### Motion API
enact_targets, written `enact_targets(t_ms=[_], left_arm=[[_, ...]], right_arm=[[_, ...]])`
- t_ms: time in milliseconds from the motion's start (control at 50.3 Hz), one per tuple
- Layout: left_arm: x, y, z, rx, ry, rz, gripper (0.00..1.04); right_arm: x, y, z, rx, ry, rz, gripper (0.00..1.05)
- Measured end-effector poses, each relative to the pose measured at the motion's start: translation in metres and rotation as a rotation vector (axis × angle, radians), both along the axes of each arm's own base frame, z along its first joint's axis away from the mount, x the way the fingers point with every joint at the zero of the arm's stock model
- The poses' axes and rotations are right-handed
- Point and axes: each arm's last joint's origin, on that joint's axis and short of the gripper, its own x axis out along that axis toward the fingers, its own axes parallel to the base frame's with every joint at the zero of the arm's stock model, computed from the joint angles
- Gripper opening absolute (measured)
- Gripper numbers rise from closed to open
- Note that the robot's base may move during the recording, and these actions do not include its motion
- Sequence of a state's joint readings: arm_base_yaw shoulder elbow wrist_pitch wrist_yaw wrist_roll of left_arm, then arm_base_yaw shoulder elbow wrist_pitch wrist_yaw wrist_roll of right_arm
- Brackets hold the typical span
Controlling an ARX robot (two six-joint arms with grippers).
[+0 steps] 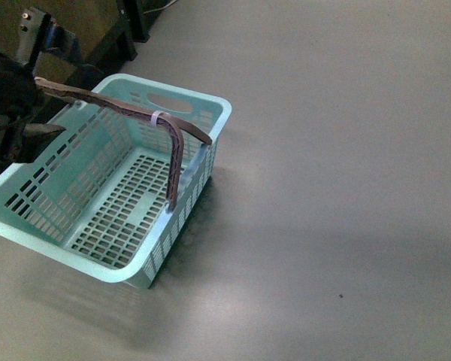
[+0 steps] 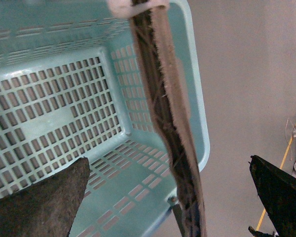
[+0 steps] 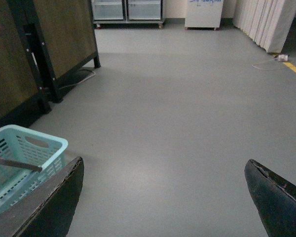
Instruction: Pick lemon and mango into basket
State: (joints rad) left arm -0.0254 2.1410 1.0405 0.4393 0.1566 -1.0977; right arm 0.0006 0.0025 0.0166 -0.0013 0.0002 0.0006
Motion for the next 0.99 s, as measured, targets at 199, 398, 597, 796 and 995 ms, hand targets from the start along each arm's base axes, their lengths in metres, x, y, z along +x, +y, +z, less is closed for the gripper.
enact_targets(t_ms=[199, 398, 597, 796, 995], left_arm=[[0.03, -0.016, -0.014, -0.009, 0.003, -0.02, 0.98], [0.044, -0.025, -0.022, -0.036, 0.015, -0.015, 0.7], [0.048, -0.029, -0.027, -0.028, 0.042, 0.002, 0.33], [0.042, -0.029, -0.022, -0.093, 0.048, 0.058, 0.06], [-0.004, -0.023, 0.035, -0.122, -0.043, 0.079, 0.06]], right_arm=[[0.0, 0.0, 0.0, 0.0, 0.0, 0.0, 0.96], [0.0, 0.0, 0.0, 0.0, 0.0, 0.0, 0.96], [0.0, 0.0, 0.0, 0.0, 0.0, 0.0, 0.96], [0.0, 0.0, 0.0, 0.0, 0.0, 0.0, 0.96], [0.0, 0.0, 0.0, 0.0, 0.0, 0.0, 0.96]])
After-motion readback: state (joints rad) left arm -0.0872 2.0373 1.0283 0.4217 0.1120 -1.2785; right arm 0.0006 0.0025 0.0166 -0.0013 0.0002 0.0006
